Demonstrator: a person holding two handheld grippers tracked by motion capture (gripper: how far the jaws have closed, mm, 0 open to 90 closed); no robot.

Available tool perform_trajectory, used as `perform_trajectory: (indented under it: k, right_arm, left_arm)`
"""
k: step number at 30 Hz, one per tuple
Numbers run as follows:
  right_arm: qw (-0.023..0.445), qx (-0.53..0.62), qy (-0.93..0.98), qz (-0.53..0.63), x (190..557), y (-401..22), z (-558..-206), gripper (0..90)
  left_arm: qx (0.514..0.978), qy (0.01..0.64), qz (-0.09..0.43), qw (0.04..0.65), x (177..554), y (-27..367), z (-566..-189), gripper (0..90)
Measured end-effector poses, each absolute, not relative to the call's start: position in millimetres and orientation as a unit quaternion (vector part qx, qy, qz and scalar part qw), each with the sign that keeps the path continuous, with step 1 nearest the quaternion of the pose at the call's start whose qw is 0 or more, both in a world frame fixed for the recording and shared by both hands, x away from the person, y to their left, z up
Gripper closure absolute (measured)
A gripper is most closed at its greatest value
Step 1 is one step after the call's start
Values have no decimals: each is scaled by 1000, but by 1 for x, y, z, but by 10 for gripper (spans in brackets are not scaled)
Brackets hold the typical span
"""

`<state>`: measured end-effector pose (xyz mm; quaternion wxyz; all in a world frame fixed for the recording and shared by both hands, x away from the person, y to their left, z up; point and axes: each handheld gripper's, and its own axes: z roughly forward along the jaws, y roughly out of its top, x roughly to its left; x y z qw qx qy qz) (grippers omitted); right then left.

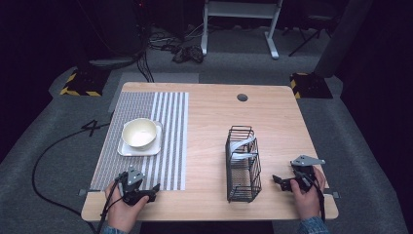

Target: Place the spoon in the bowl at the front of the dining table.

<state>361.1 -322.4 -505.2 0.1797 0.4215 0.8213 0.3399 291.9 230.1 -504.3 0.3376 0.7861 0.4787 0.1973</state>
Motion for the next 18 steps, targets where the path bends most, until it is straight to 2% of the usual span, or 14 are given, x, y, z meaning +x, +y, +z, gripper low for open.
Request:
perform_trajectory:
  k: [8,11,18]
  right_arm:
    - [179,421,821,340,361,-323,-505,2]
    - [180,422,821,340,361,-322,-505,2]
    - [179,421,821,340,361,-323,-505,2]
  left_arm:
    - [786,480,198,336,291,233,-498,207]
    - [781,472,200,357,289,234,-489,284]
    - [786,458,190,370,292,226,-472,291]
